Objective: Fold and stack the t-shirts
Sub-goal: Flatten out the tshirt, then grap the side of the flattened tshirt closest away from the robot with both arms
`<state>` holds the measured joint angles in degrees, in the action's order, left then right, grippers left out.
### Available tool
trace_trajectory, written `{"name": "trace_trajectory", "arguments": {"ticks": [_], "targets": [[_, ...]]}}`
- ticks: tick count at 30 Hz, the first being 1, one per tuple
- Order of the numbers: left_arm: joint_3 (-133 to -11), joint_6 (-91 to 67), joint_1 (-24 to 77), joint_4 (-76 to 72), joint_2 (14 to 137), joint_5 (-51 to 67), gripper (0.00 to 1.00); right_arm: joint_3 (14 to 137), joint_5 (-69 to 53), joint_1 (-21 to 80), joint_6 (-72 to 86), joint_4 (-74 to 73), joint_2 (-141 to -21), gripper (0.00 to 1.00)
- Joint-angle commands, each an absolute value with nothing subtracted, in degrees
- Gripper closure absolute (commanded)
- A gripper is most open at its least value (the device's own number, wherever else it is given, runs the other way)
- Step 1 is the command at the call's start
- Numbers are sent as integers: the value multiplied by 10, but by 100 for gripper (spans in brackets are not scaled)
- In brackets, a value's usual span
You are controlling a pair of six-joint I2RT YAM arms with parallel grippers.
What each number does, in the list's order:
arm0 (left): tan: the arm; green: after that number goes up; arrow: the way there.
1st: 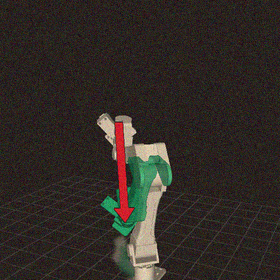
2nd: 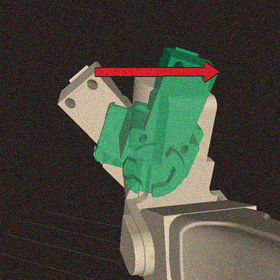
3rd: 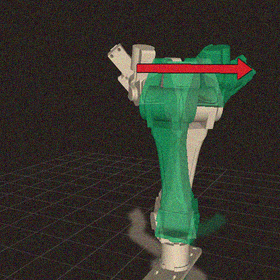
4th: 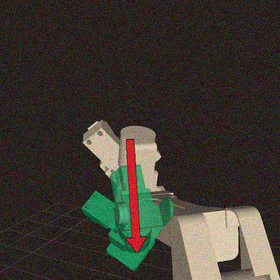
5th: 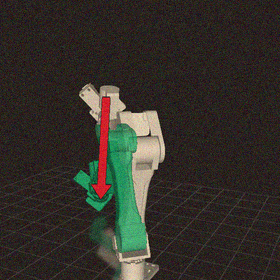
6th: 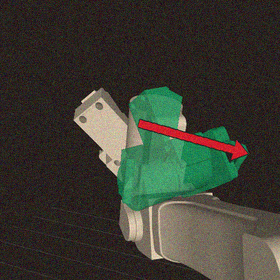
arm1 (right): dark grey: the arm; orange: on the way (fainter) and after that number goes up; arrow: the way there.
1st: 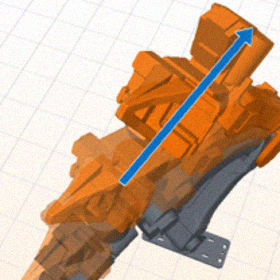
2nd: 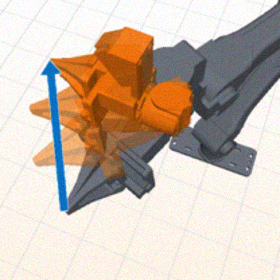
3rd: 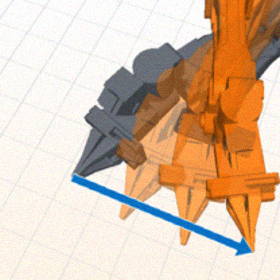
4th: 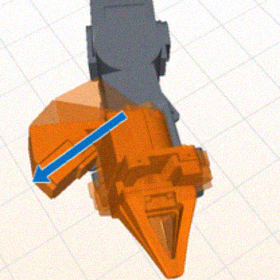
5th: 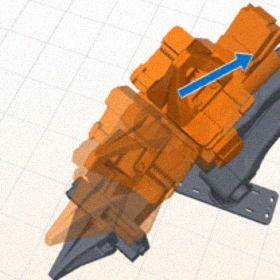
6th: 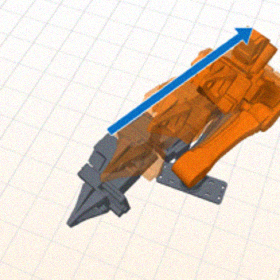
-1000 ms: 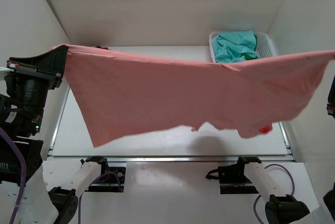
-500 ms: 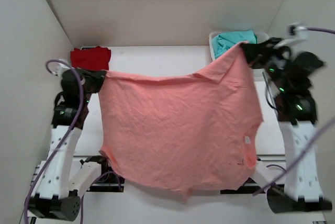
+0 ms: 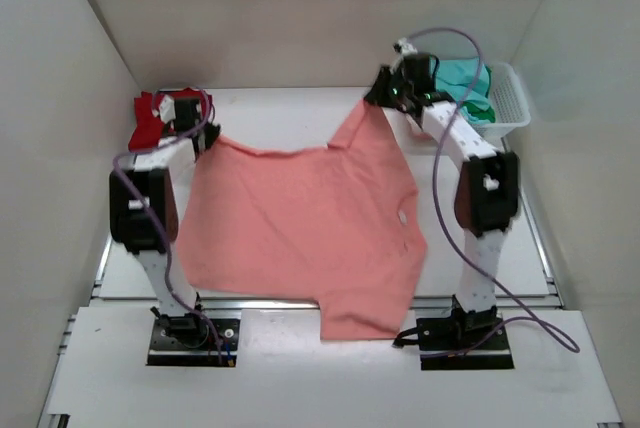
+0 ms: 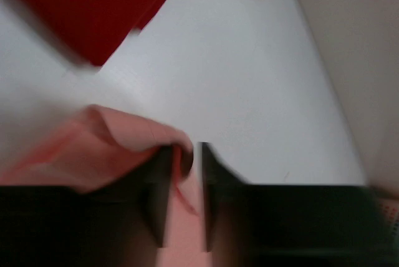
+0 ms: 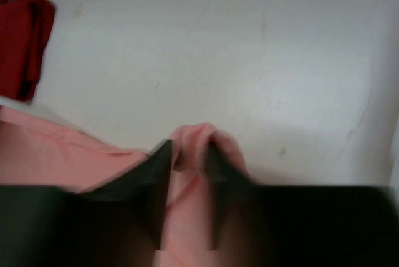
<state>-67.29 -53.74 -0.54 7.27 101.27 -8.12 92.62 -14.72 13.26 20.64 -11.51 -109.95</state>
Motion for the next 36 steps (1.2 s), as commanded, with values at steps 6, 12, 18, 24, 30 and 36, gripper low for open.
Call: {"name": "trace_trajectory", "arguments": {"ticks": [6, 12, 18, 24, 30, 36], "targets": [[-958, -514, -48, 50, 1209, -29, 33, 1479, -194, 63, 237, -149, -1491, 43], [-740, -512, -40, -25, 1035, -21, 35, 1057, -101, 119, 103, -42, -1196, 35], [-557, -481, -22, 16, 839, -32, 35, 828, -59, 155, 90, -8, -957, 34], [-467, -424, -34, 184, 670, -129, 30, 595, -26, 172, 108, -41, -739, 39], [-386, -348, -49, 325, 572, -201, 20, 415, 59, 208, 193, -193, -554, 42], [-385, -308, -55, 319, 640, -215, 15, 353, 27, 188, 267, -241, -547, 43]]}}
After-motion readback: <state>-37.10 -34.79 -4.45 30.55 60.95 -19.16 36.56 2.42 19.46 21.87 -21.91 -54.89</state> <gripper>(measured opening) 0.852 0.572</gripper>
